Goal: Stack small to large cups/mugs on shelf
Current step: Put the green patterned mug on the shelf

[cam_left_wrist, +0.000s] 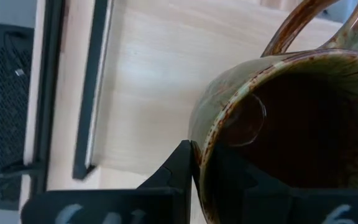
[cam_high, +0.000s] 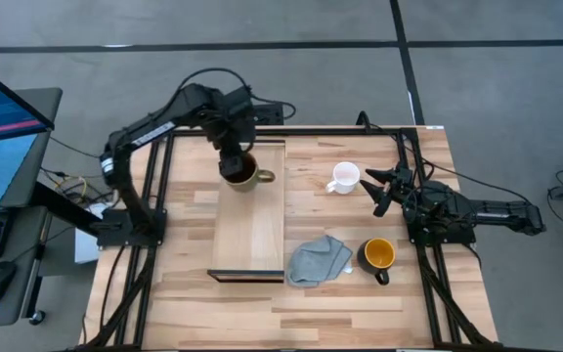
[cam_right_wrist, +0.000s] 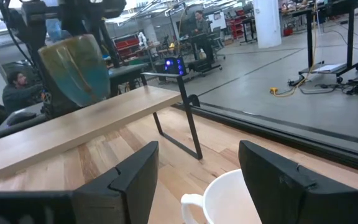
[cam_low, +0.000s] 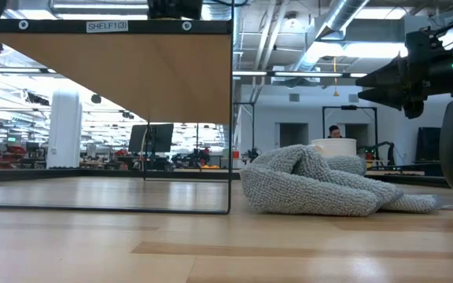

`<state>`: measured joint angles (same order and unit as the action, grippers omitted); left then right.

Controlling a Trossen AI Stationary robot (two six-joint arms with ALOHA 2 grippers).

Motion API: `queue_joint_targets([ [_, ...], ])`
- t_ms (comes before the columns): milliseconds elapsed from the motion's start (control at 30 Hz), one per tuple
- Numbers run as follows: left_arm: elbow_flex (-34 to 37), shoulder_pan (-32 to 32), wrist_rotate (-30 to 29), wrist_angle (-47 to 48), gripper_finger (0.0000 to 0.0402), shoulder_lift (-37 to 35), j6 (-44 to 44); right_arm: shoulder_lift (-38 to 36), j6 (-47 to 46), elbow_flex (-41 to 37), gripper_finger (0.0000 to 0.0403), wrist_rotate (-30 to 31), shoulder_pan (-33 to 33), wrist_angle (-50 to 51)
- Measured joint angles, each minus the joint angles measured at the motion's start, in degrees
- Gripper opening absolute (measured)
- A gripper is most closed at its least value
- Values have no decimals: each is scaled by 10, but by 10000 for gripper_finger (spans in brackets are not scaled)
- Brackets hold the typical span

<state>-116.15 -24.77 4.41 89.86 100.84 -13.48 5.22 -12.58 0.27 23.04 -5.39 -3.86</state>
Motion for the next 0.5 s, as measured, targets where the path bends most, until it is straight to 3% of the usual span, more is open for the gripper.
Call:
queue_joint_targets([
  [500, -7, -43, 31, 0, 26, 35, 17, 0, 1, 0, 244, -2, 0, 0],
])
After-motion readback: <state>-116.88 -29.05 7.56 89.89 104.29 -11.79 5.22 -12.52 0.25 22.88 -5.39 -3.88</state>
